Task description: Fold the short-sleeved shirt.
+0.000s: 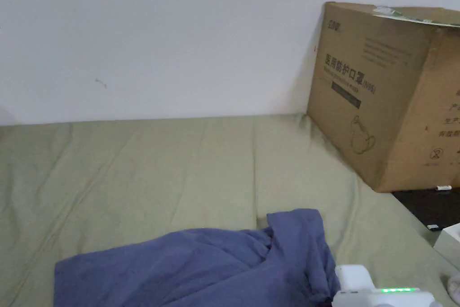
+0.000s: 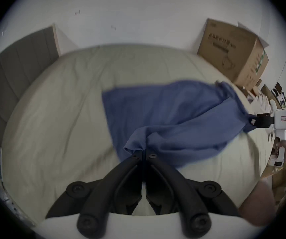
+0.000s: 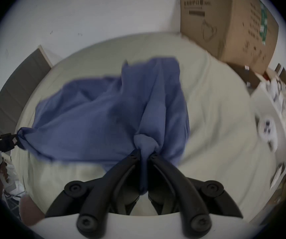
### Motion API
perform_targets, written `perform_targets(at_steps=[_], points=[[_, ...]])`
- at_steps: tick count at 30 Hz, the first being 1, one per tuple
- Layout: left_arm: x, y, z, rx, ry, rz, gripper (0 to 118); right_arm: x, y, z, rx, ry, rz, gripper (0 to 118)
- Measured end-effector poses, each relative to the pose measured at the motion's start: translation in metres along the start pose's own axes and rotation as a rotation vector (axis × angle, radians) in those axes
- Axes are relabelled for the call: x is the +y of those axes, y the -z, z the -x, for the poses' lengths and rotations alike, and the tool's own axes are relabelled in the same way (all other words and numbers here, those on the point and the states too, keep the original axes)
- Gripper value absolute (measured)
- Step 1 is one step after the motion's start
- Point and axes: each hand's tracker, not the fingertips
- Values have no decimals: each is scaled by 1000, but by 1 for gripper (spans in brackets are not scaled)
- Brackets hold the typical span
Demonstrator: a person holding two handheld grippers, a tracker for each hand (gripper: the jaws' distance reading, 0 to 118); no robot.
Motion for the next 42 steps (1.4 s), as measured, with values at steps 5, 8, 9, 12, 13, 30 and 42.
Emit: perform_targets(at_steps=[5, 8, 9, 12, 13, 30, 42], points=[[-27, -42, 24, -65, -78, 6, 1, -29, -65, -13, 131, -8, -3, 6], [-32, -68, 35, -121, -113, 44, 1, -42, -94, -12, 161, -99, 36, 6], [-35, -72, 37, -120, -108, 51, 1, -46, -97, -14, 167, -116, 58, 6], [-45, -82, 38, -140, -95, 82, 2, -62, -102, -14, 163, -127, 112, 6], [-48, -83, 37, -145, -98, 90, 7, -65, -100, -13, 161, -110, 125, 12], [-4, -218, -13, -171, -346, -550, 67, -38, -246, 15, 266, 249, -576, 83], [68, -146, 7, -37, -174, -112, 0, -37, -253, 76, 207, 1, -607, 0]])
